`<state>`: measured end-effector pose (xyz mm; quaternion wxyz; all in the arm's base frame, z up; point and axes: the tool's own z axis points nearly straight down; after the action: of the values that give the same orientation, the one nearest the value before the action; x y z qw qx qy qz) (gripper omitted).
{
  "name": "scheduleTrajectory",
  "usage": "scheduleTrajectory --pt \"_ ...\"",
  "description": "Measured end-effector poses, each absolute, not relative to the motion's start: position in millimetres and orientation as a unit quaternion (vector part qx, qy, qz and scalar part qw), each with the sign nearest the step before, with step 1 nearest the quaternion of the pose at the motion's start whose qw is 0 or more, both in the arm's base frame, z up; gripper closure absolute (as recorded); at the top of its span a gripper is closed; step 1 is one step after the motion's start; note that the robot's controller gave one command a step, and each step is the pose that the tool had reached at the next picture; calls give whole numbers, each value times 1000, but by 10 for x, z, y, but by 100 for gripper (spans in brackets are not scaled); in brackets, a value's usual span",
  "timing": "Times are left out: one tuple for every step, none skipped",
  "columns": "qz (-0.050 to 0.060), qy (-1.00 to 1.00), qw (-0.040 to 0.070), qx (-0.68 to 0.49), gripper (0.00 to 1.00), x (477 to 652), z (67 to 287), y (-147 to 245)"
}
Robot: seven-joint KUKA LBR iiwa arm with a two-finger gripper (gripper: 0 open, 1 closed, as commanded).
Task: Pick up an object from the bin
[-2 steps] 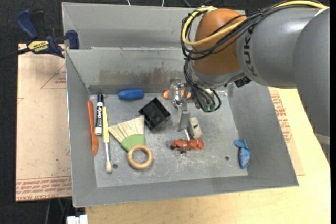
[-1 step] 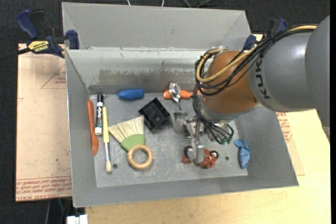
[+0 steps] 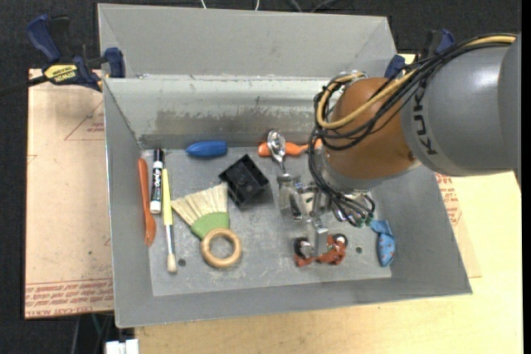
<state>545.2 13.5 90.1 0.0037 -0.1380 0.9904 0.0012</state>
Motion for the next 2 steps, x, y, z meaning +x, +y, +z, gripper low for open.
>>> scheduleTrajectory --pt "0 989 0 -147 0 5628 1002 -556" --pt "4 993 4 -122 0 5481 769 -645"
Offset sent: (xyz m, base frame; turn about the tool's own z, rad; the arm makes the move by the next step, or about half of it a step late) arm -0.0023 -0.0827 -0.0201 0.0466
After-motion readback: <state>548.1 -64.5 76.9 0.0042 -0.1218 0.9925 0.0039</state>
